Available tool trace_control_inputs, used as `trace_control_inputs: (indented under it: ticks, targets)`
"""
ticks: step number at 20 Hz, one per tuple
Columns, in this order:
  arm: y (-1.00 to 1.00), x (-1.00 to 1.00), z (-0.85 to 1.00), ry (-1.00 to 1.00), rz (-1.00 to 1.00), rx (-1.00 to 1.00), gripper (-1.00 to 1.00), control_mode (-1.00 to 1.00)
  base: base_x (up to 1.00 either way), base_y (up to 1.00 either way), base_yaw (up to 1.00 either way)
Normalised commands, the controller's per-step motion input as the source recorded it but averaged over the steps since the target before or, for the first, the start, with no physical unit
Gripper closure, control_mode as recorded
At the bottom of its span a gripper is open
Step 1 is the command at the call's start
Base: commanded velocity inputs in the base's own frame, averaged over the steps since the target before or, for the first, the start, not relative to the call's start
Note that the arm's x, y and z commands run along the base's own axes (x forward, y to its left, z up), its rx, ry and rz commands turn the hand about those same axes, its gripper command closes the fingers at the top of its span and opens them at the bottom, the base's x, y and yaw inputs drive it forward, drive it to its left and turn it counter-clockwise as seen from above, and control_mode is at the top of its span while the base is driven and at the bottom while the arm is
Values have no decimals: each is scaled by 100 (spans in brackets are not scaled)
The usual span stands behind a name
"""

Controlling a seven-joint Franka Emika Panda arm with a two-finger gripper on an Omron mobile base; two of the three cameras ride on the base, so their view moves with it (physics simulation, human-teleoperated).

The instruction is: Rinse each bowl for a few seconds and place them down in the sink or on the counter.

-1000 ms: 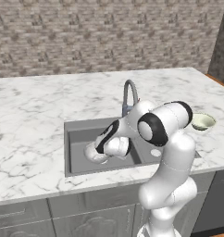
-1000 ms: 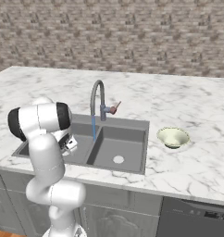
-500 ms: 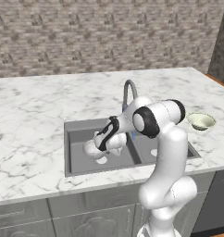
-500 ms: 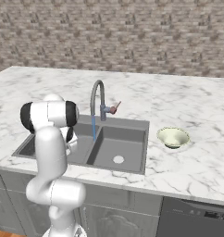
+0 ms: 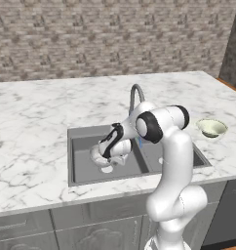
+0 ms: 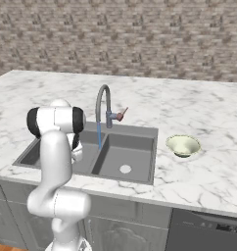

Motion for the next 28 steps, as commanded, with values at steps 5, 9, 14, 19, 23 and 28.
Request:
trace_control_inputs:
  ticks: [5, 9, 14, 19, 23, 28]
  targets:
    - [0, 0, -4, 0, -2, 0, -100, -100, 0, 0, 0]
    - [0, -6, 56, 0, -4, 0, -100, -100, 0, 0, 0]
    - [-13, -9, 83, 0, -2, 0, -100, -100, 0, 0, 0]
    - [-34, -12, 99, 0, 0, 2, -100, -100, 0, 0, 0]
    - [-34, -49, 85, 0, 0, 3, -100, -100, 0, 0, 0]
    - [-25, -57, 65, 4, 4, 0, -100, -100, 0, 0, 0]
